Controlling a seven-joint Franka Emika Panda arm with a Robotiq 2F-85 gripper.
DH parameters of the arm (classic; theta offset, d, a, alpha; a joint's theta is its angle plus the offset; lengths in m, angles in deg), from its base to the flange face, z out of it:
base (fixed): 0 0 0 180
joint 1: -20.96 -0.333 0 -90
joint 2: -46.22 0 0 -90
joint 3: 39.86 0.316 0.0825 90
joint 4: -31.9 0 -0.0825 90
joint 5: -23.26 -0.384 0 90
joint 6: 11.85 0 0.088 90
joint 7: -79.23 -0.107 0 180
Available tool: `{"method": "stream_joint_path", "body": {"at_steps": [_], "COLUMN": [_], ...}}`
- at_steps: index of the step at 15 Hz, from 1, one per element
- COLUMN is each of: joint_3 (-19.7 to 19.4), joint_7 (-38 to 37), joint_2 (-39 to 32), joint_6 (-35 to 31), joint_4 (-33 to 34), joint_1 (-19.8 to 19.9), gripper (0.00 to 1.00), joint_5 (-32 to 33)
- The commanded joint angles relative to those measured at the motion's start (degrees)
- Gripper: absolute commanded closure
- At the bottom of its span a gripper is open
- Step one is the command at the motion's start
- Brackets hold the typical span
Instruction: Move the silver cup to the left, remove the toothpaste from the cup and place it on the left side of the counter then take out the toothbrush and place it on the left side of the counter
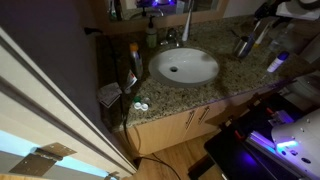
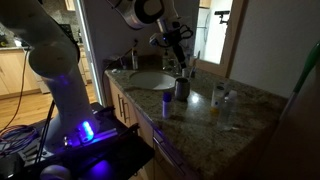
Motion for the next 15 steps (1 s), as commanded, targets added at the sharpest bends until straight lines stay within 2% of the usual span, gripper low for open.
{"method": "stream_joint_path", "body": {"at_steps": [1, 4, 5, 9, 10, 15], "joint_3": [1.8, 2.2, 1.8, 1.9, 2.8, 3.6], "joint_7": [-1.3, -1.5, 0.3, 0.2, -1.4, -3.1], "joint_2": [-4.4, -7.5, -5.3, -5.7, -6.9, -10.5], "joint_6": [-9.0, -11.7, -9.2, -9.4, -10.7, -16.6], "joint_4": [-1.6, -1.5, -1.3, -1.2, -1.0, -1.1], "joint_1": [3.7, 4.6, 3.6, 3.7, 5.0, 6.6], "gripper": [0.00, 0.00, 0.00, 0.00, 0.00, 0.00], "joint_5": [1.4, 0.1, -0.8, -0.9, 0.9, 2.6]}}
